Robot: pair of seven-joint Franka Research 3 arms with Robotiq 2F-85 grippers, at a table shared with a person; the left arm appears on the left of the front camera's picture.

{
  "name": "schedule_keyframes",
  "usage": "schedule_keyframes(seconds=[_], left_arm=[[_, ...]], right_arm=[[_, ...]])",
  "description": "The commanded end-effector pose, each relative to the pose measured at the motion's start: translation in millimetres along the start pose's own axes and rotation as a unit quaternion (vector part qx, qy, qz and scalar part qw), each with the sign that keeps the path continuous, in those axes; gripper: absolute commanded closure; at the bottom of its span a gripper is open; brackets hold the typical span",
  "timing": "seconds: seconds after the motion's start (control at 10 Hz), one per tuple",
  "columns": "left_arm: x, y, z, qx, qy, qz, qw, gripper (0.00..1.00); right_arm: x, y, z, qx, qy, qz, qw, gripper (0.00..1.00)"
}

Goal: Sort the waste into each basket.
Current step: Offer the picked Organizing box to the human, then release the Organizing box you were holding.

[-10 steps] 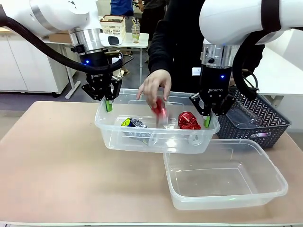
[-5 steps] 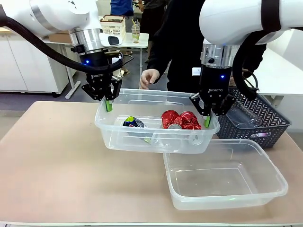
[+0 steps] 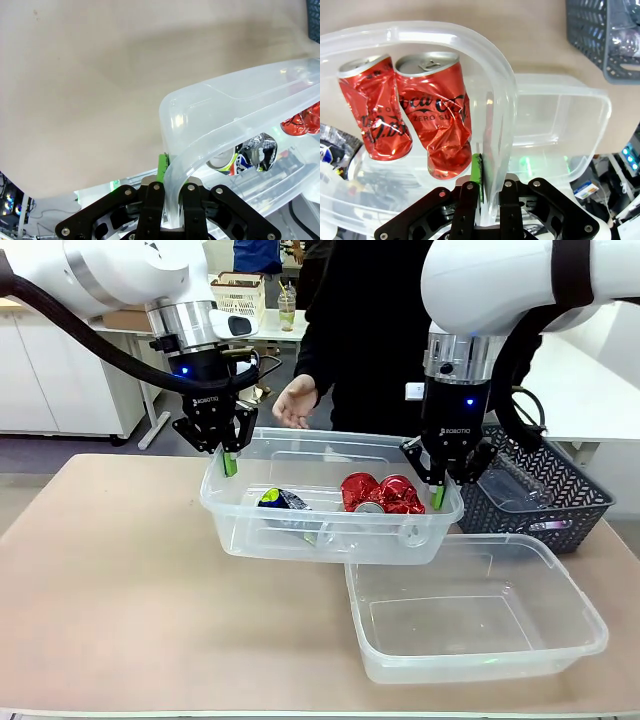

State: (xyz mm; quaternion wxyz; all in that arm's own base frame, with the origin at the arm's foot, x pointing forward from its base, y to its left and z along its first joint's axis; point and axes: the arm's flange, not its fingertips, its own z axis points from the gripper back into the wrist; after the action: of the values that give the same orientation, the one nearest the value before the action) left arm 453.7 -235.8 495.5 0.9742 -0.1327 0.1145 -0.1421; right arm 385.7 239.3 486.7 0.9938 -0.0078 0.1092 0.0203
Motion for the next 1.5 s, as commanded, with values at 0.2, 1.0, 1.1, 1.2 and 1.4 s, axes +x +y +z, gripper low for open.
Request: schedule_keyframes(seconds=[0.2,1.0,1.1,1.2,1.4], left_arm=[[31.6,1.8,27.3,0.004,-0.053,0.011,0.999,0.95],[120.5,41.7,15.5,-0.009,-0.042,0.016,0.999,0.95],[120.5,41.7,15.5,-0.009,-0.042,0.016,0.999,0.95],[120.5,41.7,15.5,-0.009,-0.042,0.016,0.999,0.95],[120.5,41.7,15.5,-0.009,-0.042,0.016,0.999,0.95]], right_arm=[[36.7,12.9,25.0,0.016,0.005,-0.002,1.000,0.95],[134.5,3.6,18.3,0.005,0.046,-0.017,0.999,0.95],[134.5,3.6,18.3,0.005,0.046,-0.017,0.999,0.95],[134.5,3.6,18.3,0.005,0.046,-0.017,0.999,0.95],[134.5,3.6,18.3,0.005,0.046,-0.017,0.999,0.95]])
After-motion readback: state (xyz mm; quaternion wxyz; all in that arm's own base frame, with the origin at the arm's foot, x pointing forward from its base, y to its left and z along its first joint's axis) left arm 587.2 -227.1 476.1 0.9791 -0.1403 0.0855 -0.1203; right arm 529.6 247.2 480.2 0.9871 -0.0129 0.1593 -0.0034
